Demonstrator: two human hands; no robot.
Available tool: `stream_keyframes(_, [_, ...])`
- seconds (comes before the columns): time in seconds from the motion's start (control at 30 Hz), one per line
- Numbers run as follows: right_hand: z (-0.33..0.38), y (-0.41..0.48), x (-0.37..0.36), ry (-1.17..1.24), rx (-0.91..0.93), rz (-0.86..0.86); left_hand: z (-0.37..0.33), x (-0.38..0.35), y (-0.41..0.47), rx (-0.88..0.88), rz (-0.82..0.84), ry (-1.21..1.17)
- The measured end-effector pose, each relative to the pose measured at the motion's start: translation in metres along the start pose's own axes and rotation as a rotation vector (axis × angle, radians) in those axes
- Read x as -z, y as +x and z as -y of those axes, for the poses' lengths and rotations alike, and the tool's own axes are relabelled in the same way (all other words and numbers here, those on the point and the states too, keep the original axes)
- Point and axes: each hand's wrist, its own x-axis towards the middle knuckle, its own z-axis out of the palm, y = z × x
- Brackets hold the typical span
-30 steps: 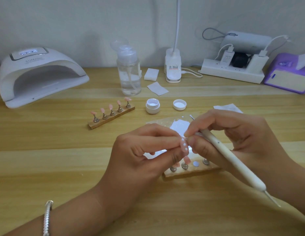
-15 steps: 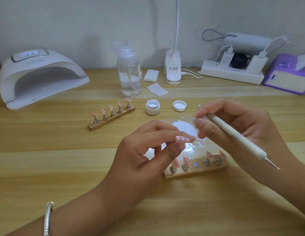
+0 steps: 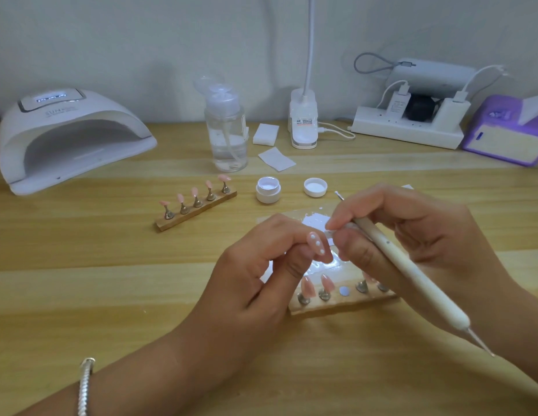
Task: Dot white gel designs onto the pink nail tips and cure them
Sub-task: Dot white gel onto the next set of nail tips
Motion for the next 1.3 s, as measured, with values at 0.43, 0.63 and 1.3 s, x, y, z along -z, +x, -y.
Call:
stream_keyframes(0.43, [-0.004, -0.0006, -0.0011, 0.04, 0.013, 0.024, -0.0023, -0.0004, 0.0007, -0.03, 0.046, 0.012])
stream_keyframes(0.63, [-0.0041, -0.0009, -0.0019, 0.059, 0.011, 0.027, -0.0017, -0.0006, 0.0009, -0.025, 0.023, 0.013])
stream_keyframes(1.3, [-0.0062, -0.0042, -0.0005, -0.007, 0.016, 0.044, 0.0008, -0.0003, 0.0014, 0.028, -0.04, 0.002])
